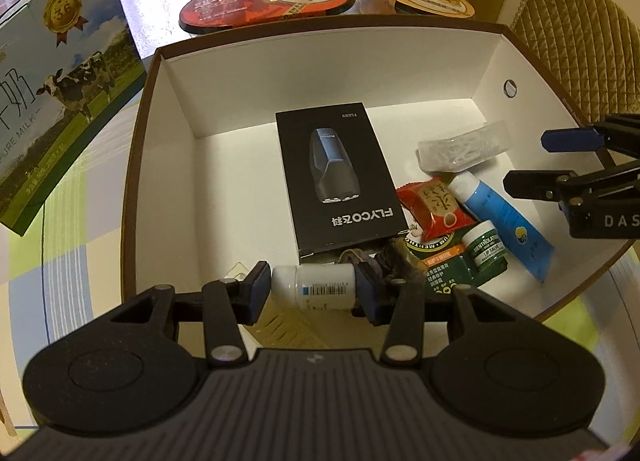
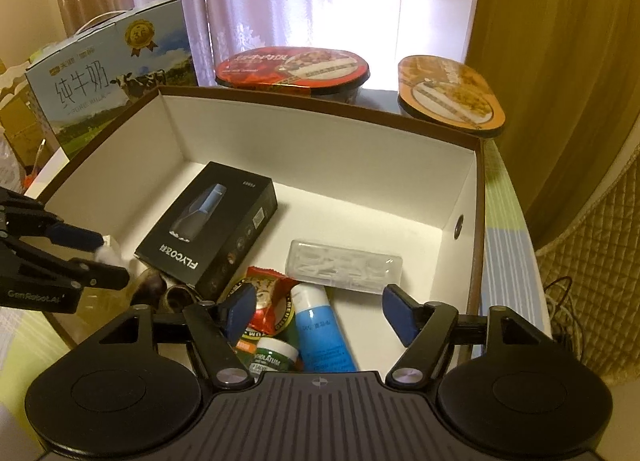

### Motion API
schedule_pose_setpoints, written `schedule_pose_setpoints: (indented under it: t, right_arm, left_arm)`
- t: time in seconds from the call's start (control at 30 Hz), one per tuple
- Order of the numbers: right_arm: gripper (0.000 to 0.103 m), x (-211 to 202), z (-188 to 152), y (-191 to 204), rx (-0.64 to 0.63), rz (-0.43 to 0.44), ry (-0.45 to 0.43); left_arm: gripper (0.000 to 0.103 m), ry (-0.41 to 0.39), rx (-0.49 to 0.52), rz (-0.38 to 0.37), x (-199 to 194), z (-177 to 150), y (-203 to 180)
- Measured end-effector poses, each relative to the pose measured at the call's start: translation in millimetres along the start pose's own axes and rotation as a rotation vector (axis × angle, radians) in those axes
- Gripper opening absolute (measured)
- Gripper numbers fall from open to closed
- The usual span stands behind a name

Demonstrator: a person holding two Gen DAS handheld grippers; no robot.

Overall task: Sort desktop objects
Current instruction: 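Lower both items into the brown box and open both grippers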

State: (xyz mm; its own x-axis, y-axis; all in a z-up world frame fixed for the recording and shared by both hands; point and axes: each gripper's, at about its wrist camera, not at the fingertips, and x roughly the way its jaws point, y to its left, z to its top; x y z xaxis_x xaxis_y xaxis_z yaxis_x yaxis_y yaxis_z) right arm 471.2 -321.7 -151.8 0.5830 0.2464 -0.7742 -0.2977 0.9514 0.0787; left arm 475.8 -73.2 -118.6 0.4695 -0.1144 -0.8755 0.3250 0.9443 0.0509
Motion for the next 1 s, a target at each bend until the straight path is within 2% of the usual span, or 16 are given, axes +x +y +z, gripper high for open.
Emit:
schedule_pose_setpoints:
  t: [0.13,0.27,0.53,0.63,1.0]
  right_arm:
    - [0.072,-4,-2,0,0.006,0.011,-0.001]
    - [0.081,-9,-3,1,0.009,0.026,0.0]
    - [0.093,-19,-9,5,-0.007,0.044,0.003]
    - [0.096,-22,-12,6,-0.001,0.044,0.01]
    - [0.101,-44,-17,10,0.037,0.041,0.004]
  left_arm:
    - [0.058,-0.007,0.013,0.009,-2,1,-2]
    - [0.069,-0.011,0.023,0.012,-4,0,-3]
    - [0.078,-0.015,0.015,0.029,-11,-6,-2]
    - [0.084,-0.018,0.006,0.033,-16,-7,-1]
    - [0.09,-0.067,-0.027,0.059,-43,-8,-3]
